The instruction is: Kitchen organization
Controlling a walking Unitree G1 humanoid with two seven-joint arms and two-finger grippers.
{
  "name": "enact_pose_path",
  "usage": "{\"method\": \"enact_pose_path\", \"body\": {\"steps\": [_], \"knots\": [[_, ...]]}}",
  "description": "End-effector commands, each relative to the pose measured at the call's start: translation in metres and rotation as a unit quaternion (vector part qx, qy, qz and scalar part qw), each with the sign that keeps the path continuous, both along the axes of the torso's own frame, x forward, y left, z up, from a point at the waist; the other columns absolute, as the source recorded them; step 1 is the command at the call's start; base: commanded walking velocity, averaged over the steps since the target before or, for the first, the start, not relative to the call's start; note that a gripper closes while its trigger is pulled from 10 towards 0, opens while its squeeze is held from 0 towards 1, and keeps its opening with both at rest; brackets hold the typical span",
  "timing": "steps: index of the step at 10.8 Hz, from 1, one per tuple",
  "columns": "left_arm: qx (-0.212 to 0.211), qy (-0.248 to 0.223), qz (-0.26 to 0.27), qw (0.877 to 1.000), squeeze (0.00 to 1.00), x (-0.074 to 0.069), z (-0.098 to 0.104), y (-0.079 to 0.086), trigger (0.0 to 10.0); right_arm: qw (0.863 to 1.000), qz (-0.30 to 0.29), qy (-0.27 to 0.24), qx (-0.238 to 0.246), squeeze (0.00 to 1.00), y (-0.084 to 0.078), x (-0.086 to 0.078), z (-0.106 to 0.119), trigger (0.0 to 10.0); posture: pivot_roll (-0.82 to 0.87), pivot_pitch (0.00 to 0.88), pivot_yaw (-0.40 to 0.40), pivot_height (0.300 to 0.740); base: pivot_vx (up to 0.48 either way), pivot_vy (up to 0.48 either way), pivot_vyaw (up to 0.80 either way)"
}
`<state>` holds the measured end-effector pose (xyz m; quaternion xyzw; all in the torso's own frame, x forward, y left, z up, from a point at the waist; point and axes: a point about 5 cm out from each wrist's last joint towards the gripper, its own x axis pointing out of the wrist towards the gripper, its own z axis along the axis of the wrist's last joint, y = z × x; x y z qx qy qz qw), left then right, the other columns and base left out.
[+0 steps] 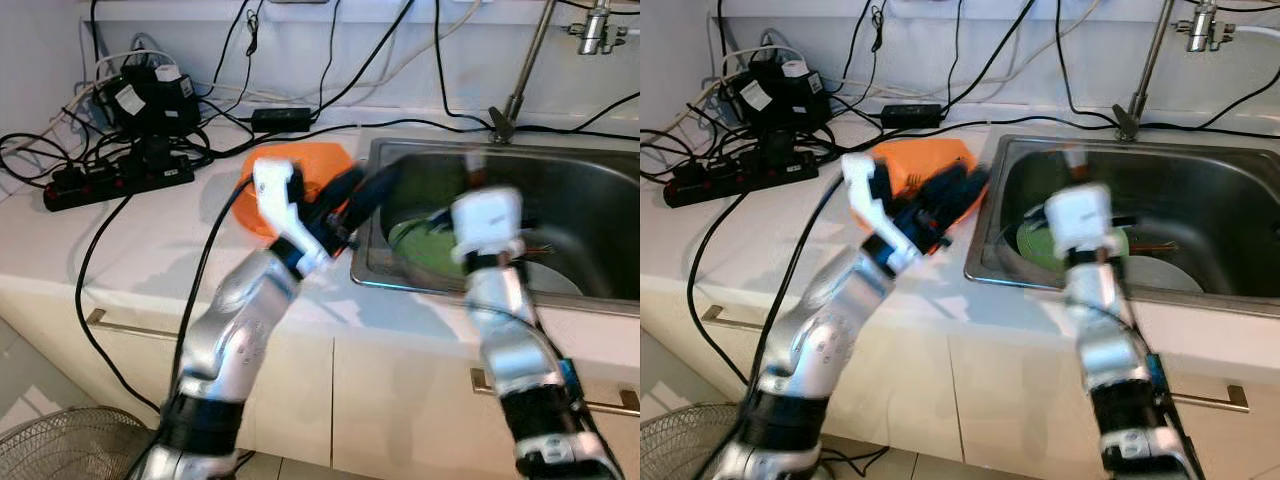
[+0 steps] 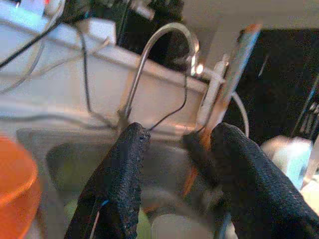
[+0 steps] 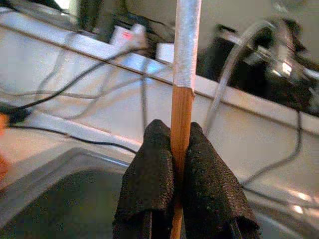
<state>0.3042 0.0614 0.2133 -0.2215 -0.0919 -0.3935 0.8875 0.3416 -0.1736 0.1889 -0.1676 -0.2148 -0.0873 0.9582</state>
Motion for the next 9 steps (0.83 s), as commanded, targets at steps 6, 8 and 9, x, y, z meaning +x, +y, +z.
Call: {"method": "enact_pose_path", "body": {"steps": [6,8,9], "knots": [[0.131,0.03,-0.063,0.989,0.0,-0.023,-0.035,0.013,10.0,0.988,-0.031,0.092,0.123,0.0,-0.024,0.021,-0.011,10.0,0.05,0.0,0.073,0.74,0.0,0.0,0.0],[0.187,0.044,-0.051,0.98,0.0,-0.019,-0.052,0.013,10.0,0.985,-0.027,0.115,0.128,0.0,-0.022,0.025,-0.02,10.0,0.04,0.0,0.077,0.74,0.0,0.0,0.0],[0.202,0.045,-0.06,0.976,0.0,-0.018,-0.054,0.011,10.0,0.983,-0.021,0.126,0.131,0.0,-0.017,0.028,-0.026,10.0,0.04,0.0,0.083,0.74,0.0,0.0,0.0]]}}
